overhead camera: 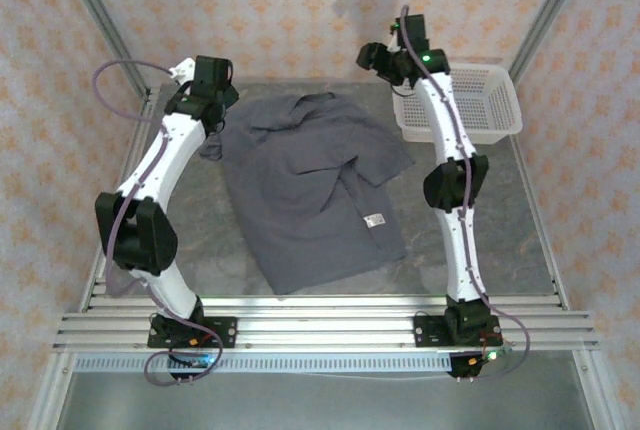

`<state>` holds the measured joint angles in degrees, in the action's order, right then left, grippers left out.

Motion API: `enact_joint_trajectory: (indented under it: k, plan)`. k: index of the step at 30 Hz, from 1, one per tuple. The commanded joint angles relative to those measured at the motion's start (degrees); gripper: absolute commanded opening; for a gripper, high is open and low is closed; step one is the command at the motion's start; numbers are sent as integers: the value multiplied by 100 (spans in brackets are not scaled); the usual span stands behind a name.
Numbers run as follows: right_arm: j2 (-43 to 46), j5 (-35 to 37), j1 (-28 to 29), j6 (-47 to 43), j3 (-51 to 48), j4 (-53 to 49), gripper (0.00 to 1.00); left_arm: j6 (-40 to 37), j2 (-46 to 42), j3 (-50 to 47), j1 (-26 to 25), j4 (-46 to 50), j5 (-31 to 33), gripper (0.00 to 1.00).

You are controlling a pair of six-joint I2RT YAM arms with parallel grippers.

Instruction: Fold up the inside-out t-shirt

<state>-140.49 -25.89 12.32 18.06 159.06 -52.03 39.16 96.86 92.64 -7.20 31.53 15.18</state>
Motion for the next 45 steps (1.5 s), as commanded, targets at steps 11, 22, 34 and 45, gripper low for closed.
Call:
enact_joint_trajectory:
  k: [11,22,34,45]
  plan:
    - [6858,361,965,282,-9675,2642,75,-1522,-3681,-3260,-2506,-99,-2041,78]
    - [7310,1484,2358,1912,-12436,2996,72,-1410,-2595,-4357,-4669,-321,-1816,77]
    - [5556,2254,3152,2196,-11733,2822,5,-1446,-2629,-4524,-4794,-332,-1262,80]
    - [6455,2406,3179,1940,-11166,2175,0,-2496,-2740,-5116,-5039,-1703,-2721,85]
